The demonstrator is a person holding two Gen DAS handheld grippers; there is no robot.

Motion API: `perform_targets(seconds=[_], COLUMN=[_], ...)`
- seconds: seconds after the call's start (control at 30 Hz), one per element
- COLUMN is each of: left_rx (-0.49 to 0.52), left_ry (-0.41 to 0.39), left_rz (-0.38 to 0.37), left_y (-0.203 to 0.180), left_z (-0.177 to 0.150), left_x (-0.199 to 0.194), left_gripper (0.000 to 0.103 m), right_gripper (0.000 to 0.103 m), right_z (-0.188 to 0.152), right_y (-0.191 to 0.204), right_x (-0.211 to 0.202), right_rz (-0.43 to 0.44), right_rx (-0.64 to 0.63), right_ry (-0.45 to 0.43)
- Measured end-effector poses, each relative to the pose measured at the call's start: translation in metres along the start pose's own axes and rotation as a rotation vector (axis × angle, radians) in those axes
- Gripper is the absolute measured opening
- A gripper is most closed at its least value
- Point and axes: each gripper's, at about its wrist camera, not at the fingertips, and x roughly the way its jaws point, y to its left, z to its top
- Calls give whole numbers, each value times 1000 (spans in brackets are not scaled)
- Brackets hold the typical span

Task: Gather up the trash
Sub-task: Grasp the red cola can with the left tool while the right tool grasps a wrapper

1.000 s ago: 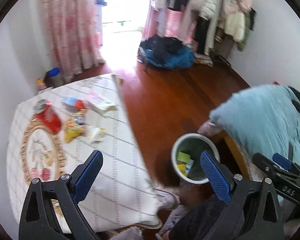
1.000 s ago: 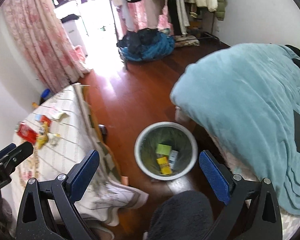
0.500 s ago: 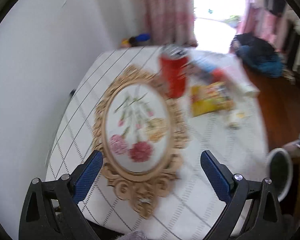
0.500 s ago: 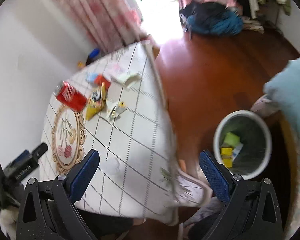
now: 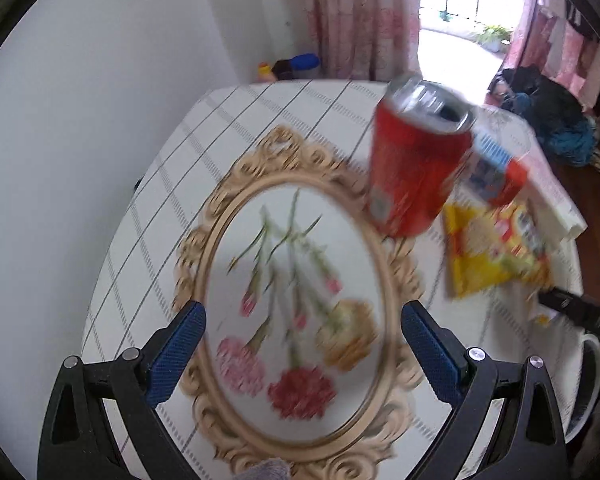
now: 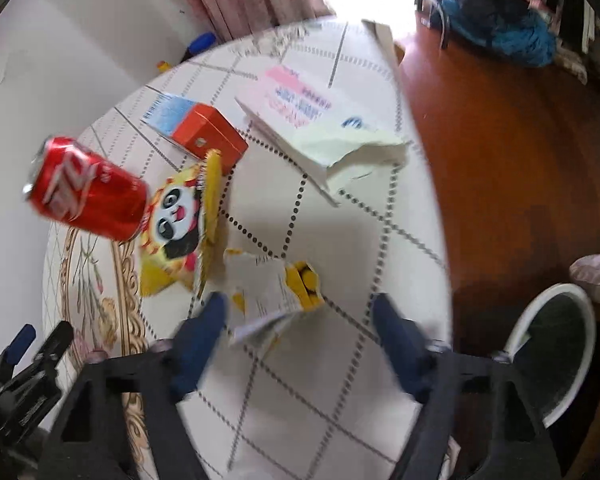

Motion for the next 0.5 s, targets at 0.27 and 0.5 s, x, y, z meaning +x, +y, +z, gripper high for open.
perform_targets(seconds=[0.27, 0.5], left_rx=[92, 157], left_ry=[-34, 18], left_rz=[-44, -49], left_y=[-36, -55], left_z=[60, 83], left_x=[5, 24], left_gripper=[100, 100], right_gripper=[0, 0], right_z=[-6, -1], right_y=[-2, -21], right_x=[-8, -22], right_rz=[-1, -22], right_rx=[-11, 33], right_ry=[-38, -55])
